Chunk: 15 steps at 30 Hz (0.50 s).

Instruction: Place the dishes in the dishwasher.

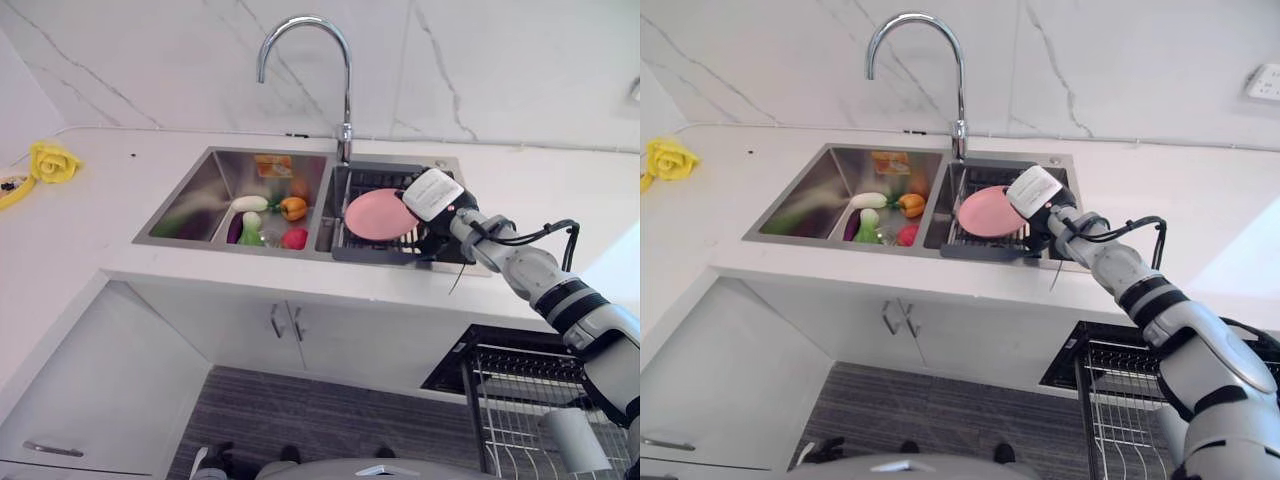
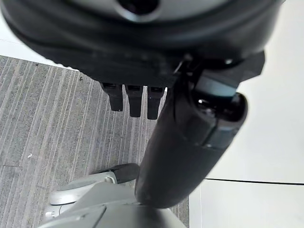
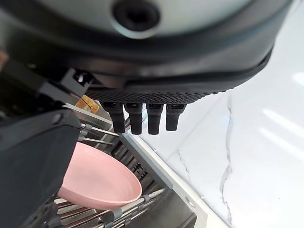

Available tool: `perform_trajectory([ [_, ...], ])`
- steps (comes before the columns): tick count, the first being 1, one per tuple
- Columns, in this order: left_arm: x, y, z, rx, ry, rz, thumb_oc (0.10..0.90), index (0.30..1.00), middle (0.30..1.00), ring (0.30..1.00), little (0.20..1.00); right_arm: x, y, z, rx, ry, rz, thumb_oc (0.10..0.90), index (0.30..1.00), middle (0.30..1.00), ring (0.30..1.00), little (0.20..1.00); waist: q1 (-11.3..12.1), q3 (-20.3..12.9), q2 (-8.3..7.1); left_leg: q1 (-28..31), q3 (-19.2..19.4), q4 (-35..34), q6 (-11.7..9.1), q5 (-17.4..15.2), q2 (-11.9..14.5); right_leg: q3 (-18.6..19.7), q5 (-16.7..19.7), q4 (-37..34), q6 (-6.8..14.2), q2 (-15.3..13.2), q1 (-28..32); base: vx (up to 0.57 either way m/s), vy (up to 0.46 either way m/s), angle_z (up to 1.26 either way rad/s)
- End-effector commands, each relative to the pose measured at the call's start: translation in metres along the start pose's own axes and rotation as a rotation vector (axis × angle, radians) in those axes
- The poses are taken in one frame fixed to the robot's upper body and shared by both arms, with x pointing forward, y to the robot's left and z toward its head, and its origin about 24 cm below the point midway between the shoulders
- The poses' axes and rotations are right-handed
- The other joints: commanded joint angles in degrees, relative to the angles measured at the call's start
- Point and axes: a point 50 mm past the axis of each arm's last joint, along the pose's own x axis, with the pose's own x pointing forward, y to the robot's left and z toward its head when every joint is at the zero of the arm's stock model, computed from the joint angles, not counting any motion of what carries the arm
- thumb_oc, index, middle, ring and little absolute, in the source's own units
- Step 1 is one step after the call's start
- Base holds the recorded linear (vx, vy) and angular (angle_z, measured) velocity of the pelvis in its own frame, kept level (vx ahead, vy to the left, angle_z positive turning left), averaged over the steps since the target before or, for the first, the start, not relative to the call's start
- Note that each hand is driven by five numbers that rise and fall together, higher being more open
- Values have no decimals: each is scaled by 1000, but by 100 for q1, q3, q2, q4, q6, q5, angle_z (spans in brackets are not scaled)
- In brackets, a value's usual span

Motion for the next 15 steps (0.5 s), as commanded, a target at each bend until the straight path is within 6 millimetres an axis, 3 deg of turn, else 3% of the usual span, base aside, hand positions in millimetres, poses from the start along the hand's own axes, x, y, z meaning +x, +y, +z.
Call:
perform_trajectory([
  [1, 5, 17, 18, 55, -53, 42, 800, 900, 900, 900, 900, 21, -66, -43, -116, 140, -211, 800, 900, 900, 900, 900, 163, 97, -463, 305, 35, 57, -61, -430, -134, 206, -463, 227, 526, -555, 352, 0, 0, 0],
  [8, 5, 18, 15, 41, -45, 47, 800, 900, 900, 900, 900, 26, -60, -42, -137, 136, -168, 800, 900, 900, 900, 900, 231, 134, -470, 272, -9, 57, -76, -419, -123, 128, -499, 241, 520, -551, 341, -10, -4, 1],
  [15, 5, 20, 14, 36, -49, 55, 800, 900, 900, 900, 900, 26, -37, -53, -162, 201, -67, 800, 900, 900, 900, 900, 358, 222, -482, 167, -125, 57, -93, -385, -116, 38, -521, 270, 515, -553, 296, 4, -10, 5],
])
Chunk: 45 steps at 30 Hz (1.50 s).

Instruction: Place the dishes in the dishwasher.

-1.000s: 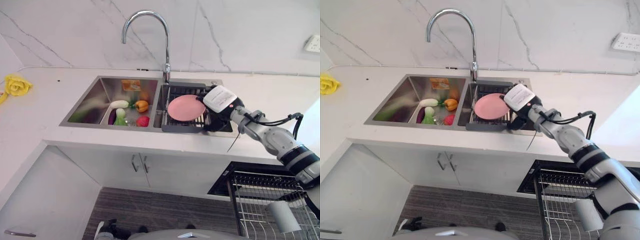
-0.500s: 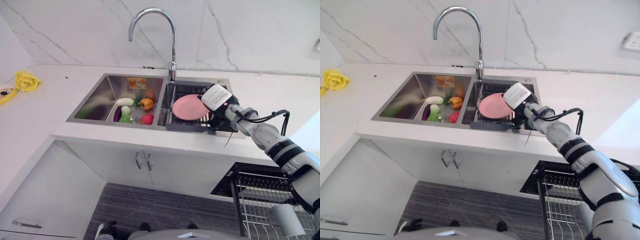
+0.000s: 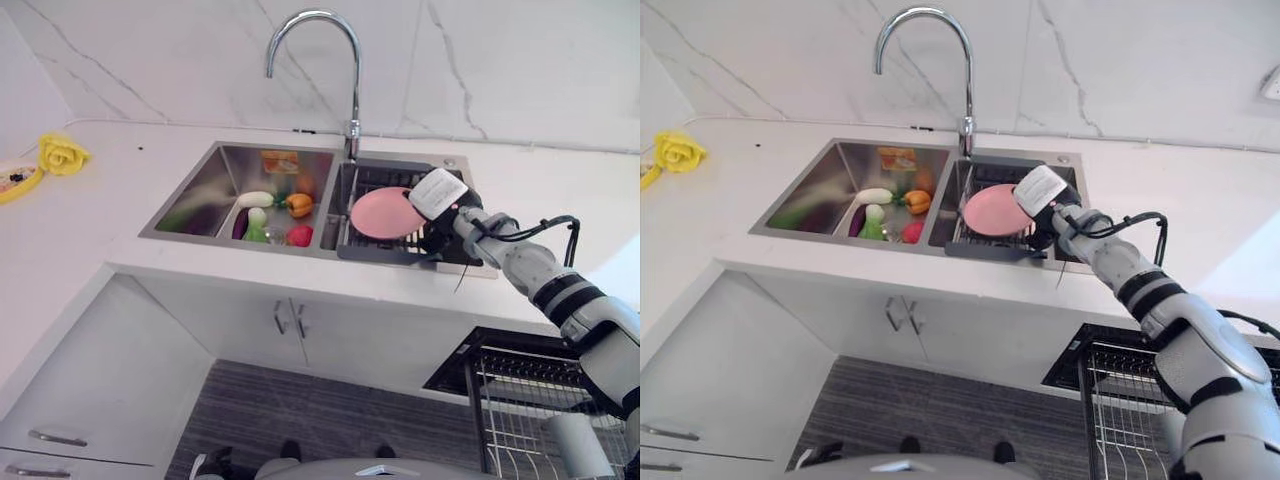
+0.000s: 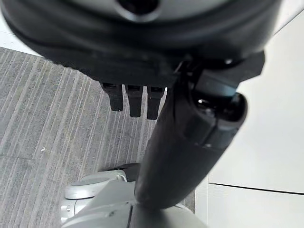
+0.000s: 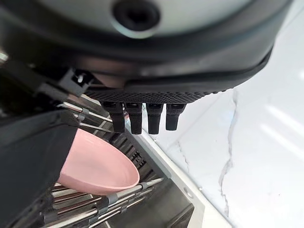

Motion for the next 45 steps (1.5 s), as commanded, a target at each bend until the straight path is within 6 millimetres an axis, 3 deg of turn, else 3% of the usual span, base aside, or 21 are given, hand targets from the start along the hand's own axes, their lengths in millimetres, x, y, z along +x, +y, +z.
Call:
perform_trajectory([
  [1, 6, 19, 25, 59, -73, 53, 800, 900, 900, 900, 900, 20, -54, -44, -103, 169, -155, 800, 900, 900, 900, 900, 184, 153, -477, 270, -45, 56, -114, -375, -133, 134, -511, 266, 529, -567, 321, 3, -6, 9],
  [15, 6, 18, 27, 55, -89, 51, 800, 900, 900, 900, 900, 21, -42, -58, -107, 248, -117, 800, 900, 900, 900, 900, 398, 223, -345, 51, -356, 56, -135, -285, -204, -148, -536, 229, 514, -603, 341, 5, -10, 14],
  [24, 5, 12, 32, 59, -114, 46, 800, 900, 900, 900, 900, 13, -9, -55, -66, 320, -69, 800, 900, 900, 900, 900, 559, 196, -235, -107, -620, 56, -166, -240, -273, -434, -576, 183, 510, -638, 411, 5, -11, 13],
  [25, 5, 12, 32, 59, -114, 46, 800, 900, 900, 900, 900, 13, -9, -55, -66, 321, -69, 753, 829, 829, 829, 829, 558, 193, -235, -110, -624, 56, -167, -239, -273, -438, -577, 183, 510, -637, 410, 0, -9, 9],
  [26, 5, 12, 33, 62, -114, 48, 800, 900, 900, 900, 900, 11, -5, -55, -61, 333, -77, 547, 521, 521, 521, 521, 597, 198, -210, -135, -664, 56, -170, -229, -287, -482, -582, 175, 510, -636, 419, -3, -10, 10],
  [27, 5, 12, 32, 65, -113, 48, 800, 900, 900, 900, 900, 10, -3, -55, -61, 331, -82, 493, 439, 439, 439, 439, 613, 199, -196, -150, -684, 56, -175, -222, -292, -496, -585, 168, 511, -638, 426, -6, -12, 11],
  [28, 5, 12, 32, 70, -113, 48, 800, 900, 900, 900, 900, 9, -5, -56, -68, 333, -102, 400, 300, 300, 300, 300, 629, 201, -179, -172, -714, 56, -181, -211, -292, -518, -588, 163, 514, -642, 424, -6, -2, 8],
  [34, 5, 11, 31, 80, -109, 49, 800, 900, 900, 900, 900, 7, -11, -64, -92, 350, -167, 400, 300, 300, 300, 300, 674, 217, -108, -259, -791, 56, -197, -179, -331, -587, -593, 158, 517, -663, 390, -7, -3, 6],
  [45, 5, 8, 41, 75, -149, 52, 800, 900, 900, 900, 900, 4, -43, -87, -99, 407, -330, 400, 300, 300, 300, 300, 690, 241, 4, -415, -889, 56, -222, -126, -381, -701, -608, 128, 527, -705, 354, 1, -2, 12],
])
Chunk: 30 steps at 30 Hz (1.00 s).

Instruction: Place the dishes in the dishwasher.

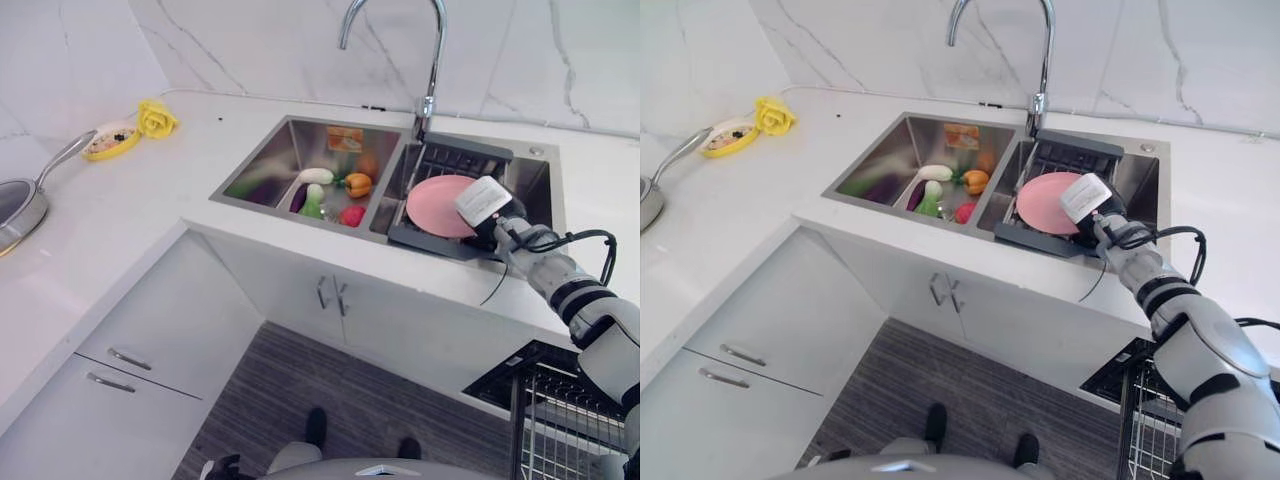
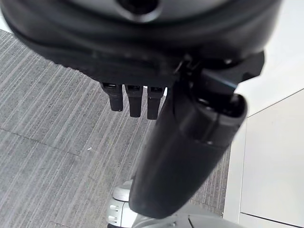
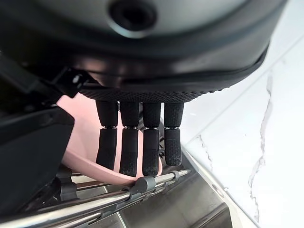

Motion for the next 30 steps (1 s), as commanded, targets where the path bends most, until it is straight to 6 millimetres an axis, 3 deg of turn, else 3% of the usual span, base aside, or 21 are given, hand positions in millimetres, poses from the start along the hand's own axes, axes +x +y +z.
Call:
perform_trajectory([
  [1, 9, 25, 50, 46, -152, 86, 800, 900, 900, 900, 900, 22, -96, -63, 34, 286, -431, 400, 300, 300, 300, 300, 347, 362, -537, 488, -35, 56, -152, -193, -355, 230, -533, 134, 643, -705, 749, -10, 2, 4],
  [9, 8, 24, 50, 45, -146, 97, 800, 900, 900, 900, 900, 6, -146, -78, 114, 330, -715, 400, 300, 300, 300, 300, 258, 325, -558, 561, 22, 56, -137, -254, -357, 253, -565, 130, 637, -707, 815, 21, -2, -4],
  [15, 9, 31, 48, 38, -125, 121, 800, 900, 900, 900, 900, -7, -175, -74, 197, 269, -856, 400, 300, 300, 300, 300, 163, 286, -672, 715, 133, 56, -124, -327, -313, 334, -595, 136, 613, -696, 898, 6, 1, -2],
  [19, 10, 34, 45, 43, -115, 119, 800, 900, 900, 900, 900, -6, -180, -67, 213, 194, -834, 400, 300, 300, 300, 300, 110, 277, -731, 786, 184, 56, -120, -367, -293, 380, -598, 141, 607, -688, 921, 2, 3, 2],
  [23, 10, 39, 38, 39, -91, 113, 800, 900, 900, 900, 900, 3, -185, -55, 206, 43, -686, 400, 300, 300, 300, 300, 8, 240, -868, 882, 290, 56, -123, -407, -253, 479, -597, 142, 593, -660, 921, -2, -1, -6],
  [30, 10, 43, 33, 33, -63, 119, 800, 900, 900, 900, 900, 8, -187, -69, 191, 89, -625, 400, 300, 300, 300, 300, -121, 263, -930, 933, 387, 56, -127, -425, -214, 551, -581, 159, 573, -638, 896, -10, 3, -9],
])
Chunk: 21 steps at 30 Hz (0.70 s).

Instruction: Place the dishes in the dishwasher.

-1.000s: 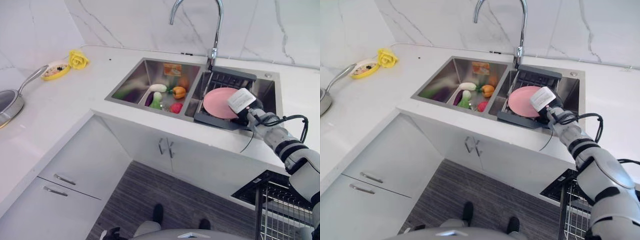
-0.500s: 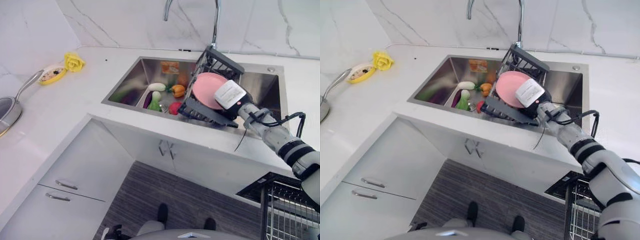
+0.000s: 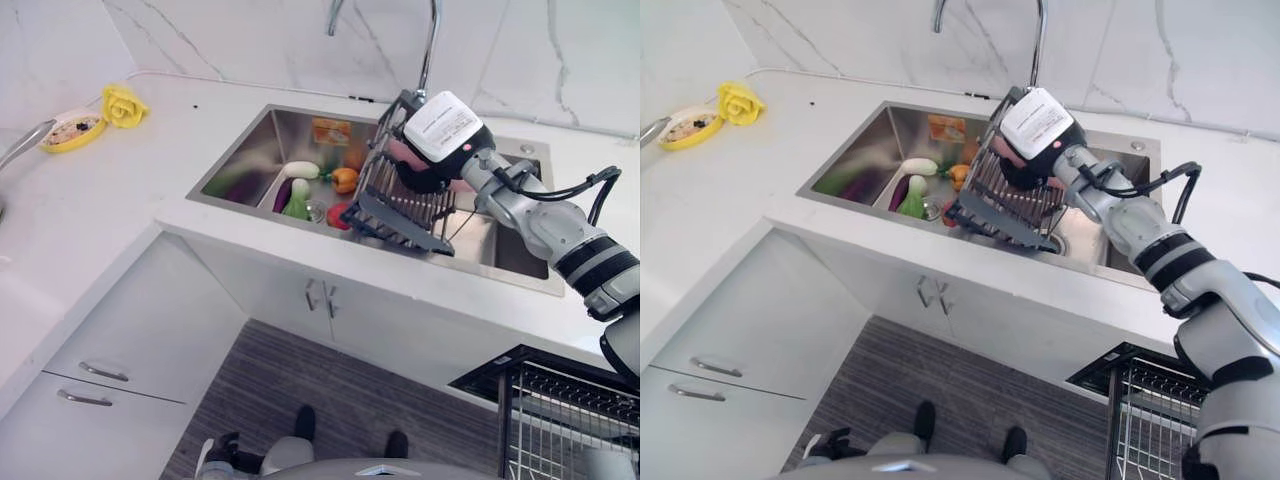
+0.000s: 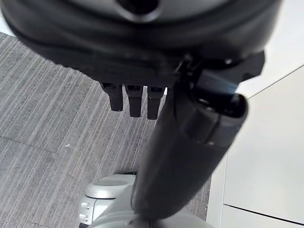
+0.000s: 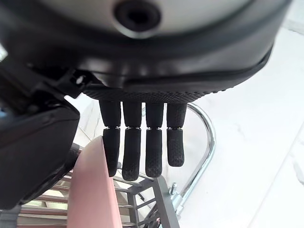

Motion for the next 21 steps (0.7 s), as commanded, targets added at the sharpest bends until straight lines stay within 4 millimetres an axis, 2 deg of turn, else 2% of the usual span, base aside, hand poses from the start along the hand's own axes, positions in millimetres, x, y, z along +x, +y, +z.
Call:
perform_trajectory([
  [1, 7, 33, 10, 57, -19, 89, 800, 900, 900, 900, 900, 24, -55, -37, -23, 138, -173, 400, 300, 300, 300, 300, 12, -98, -556, 424, 209, 25, -86, -567, -157, 339, -513, 142, 470, -560, 532, -7, 3, -6],
  [4, 6, 34, 8, 45, -6, 98, 800, 900, 900, 900, 900, 14, -65, -48, -15, 193, -267, 400, 300, 300, 300, 300, -67, -92, -544, 453, 247, 25, -81, -581, -134, 403, -500, 150, 458, -553, 512, -24, 8, -7],
  [5, 7, 34, 9, 45, -7, 102, 800, 900, 900, 900, 900, 9, -67, -50, -3, 205, -290, 400, 300, 300, 300, 300, -61, -85, -544, 427, 258, 25, -71, -509, -131, 415, -442, 174, 455, -555, 465, -7, 4, -11],
  [8, 6, 35, 7, 52, -5, 107, 800, 900, 900, 900, 900, -1, -66, -53, 23, 239, -334, 400, 300, 300, 300, 300, -70, -113, -545, 469, 271, 25, -79, -587, -123, 430, -497, 164, 458, -547, 499, -5, 1, -6],
  [14, 7, 37, 10, 56, -15, 112, 800, 900, 900, 900, 900, -26, -70, -49, 78, 229, -440, 400, 300, 300, 300, 300, -126, -137, -531, 503, 345, 25, -71, -535, -107, 508, -438, 165, 457, -530, 483, -21, 2, -7],
  [21, 7, 36, 12, 69, -27, 112, 800, 900, 900, 900, 900, -45, -71, -45, 104, 233, -501, 400, 300, 300, 300, 300, -244, -156, -488, 546, 410, 25, -79, -550, -99, 556, -424, 153, 460, -514, 477, -7, 0, -9],
])
